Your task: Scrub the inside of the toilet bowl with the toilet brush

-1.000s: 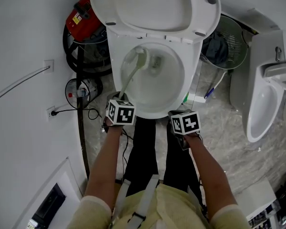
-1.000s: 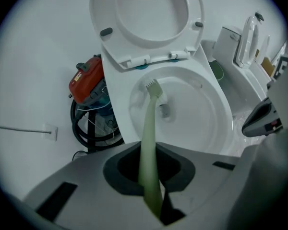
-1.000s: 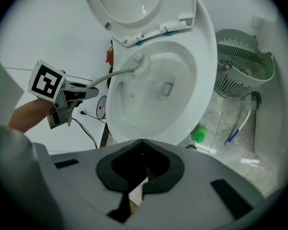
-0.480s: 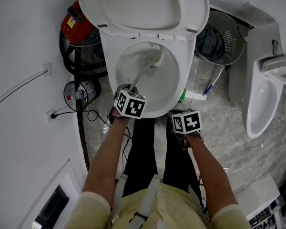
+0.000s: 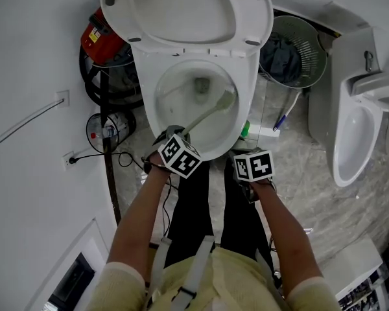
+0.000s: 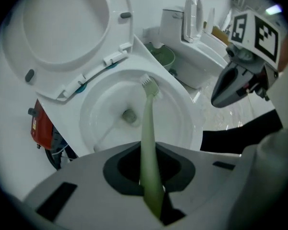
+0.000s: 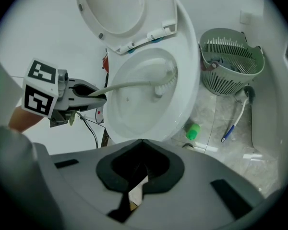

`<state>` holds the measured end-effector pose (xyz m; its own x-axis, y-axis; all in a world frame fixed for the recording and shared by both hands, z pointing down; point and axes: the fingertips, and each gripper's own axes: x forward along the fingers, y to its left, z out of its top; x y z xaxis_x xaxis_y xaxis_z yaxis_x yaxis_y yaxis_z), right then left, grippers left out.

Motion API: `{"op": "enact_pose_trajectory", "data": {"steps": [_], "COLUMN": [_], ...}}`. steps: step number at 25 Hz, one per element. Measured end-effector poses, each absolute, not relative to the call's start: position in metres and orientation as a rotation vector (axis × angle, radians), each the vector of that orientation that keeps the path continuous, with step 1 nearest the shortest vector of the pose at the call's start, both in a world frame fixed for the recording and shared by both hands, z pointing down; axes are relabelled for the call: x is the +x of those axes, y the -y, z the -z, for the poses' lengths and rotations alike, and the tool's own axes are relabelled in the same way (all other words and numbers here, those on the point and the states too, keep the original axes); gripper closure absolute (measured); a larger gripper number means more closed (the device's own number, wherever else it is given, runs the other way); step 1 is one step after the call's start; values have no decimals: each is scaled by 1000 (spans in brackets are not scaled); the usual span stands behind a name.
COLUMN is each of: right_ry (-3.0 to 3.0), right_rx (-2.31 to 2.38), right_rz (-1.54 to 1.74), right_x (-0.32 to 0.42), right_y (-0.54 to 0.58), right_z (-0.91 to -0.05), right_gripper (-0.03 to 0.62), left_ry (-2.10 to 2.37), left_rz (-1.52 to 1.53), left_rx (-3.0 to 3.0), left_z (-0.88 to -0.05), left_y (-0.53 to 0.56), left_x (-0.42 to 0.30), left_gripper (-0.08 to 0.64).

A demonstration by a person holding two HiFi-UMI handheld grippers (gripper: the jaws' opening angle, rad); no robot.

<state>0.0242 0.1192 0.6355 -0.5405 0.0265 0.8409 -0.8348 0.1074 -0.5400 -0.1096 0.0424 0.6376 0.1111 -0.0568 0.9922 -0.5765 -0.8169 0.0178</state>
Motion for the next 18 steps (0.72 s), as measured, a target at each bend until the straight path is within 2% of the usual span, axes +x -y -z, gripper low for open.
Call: {"op": "enact_pose_trajectory", "data": {"steps": [18], "right_ry": [1701], "right_rx": [728], "right_rz": [-1426], "right_x": [10], "right_y": [-107], "right_z": [-615], "right_gripper": [577], "left_ry": [287], "left_rz": [-1956], "left_rx": [1977], "left_z": [-620], "left_y": [-119], "left_x": [-143], "left_gripper": [520]}}
